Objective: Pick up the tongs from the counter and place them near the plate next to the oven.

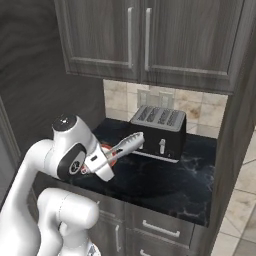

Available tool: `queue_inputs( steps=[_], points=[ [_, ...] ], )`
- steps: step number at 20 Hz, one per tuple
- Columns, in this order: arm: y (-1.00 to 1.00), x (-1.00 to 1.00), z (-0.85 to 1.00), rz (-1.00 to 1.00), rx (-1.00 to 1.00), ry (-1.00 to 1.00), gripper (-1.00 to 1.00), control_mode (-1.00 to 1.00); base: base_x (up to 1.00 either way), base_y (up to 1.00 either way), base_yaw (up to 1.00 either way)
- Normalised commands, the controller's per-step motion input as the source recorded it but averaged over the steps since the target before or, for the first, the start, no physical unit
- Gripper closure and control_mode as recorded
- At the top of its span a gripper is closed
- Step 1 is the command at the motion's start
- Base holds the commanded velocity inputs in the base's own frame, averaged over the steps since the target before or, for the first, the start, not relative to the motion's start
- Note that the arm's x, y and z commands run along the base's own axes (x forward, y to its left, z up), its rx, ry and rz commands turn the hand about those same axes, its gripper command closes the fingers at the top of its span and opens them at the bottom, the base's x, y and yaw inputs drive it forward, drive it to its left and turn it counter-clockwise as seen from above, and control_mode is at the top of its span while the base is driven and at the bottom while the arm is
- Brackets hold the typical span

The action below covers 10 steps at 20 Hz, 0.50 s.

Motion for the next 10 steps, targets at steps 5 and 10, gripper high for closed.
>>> queue_inputs(
  steps=[5, 10],
  points=[
    [0.03, 0.05, -0.38, 0.01, 0.0, 0.1, 1.0, -1.0, 0.0, 0.0, 0.0],
    [0.04, 0.03, -0.34, -0.12, 0.01, 0.03, 1.0, -1.0, 0.0, 0.0, 0.0]
  ],
)
